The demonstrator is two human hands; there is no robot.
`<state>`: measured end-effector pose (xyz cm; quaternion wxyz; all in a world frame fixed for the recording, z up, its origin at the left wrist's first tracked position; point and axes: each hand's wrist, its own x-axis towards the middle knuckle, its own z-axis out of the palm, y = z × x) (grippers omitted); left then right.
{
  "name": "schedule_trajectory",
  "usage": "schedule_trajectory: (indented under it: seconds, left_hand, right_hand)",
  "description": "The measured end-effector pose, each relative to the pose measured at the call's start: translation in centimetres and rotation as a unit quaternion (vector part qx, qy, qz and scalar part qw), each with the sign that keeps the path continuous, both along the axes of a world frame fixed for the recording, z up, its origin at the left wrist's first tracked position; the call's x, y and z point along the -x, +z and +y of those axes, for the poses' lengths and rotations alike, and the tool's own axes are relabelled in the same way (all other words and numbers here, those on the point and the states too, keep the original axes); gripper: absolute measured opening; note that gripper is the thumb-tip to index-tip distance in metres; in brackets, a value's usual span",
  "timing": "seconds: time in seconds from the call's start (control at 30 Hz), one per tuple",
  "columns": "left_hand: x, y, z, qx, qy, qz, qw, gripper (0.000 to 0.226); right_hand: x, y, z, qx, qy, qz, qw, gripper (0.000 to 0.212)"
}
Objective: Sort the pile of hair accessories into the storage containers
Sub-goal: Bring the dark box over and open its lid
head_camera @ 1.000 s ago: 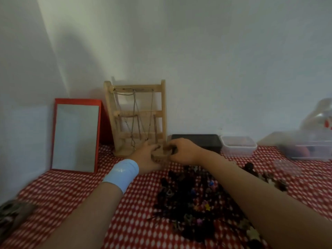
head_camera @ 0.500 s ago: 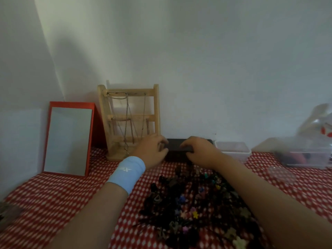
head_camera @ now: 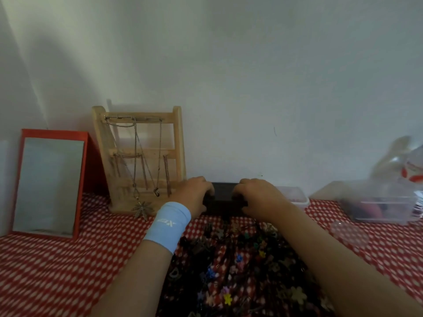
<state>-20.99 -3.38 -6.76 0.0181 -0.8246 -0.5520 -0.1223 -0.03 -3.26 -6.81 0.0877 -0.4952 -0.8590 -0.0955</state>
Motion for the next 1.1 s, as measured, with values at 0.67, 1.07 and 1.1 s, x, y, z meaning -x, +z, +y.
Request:
schedule_trajectory:
  seconds: [0.67, 1.07, 1.1]
  left_hand:
    - [1.1, 0.1, 0.7, -0.043, -0.031, 0.025, 0.998, 0.037]
    - [0.1, 0.1, -0.1, -0.126, -0.022, 0.051, 0.990, 0.041]
    - [0.0, 0.0, -0.2, -0.126, -0.027, 0.052, 0.990, 0.045]
  right_hand:
    - [-0.6, 0.1, 0.7, -0.004, 0.021, 0.033, 0.999, 0.032]
    - [-0.4, -0.1, 0.3, -0.050, 0.009, 0.039, 0.998, 0.029]
    - [-0.5, -0.2, 0.3, -0.052, 0.008, 0.041, 0.998, 0.029]
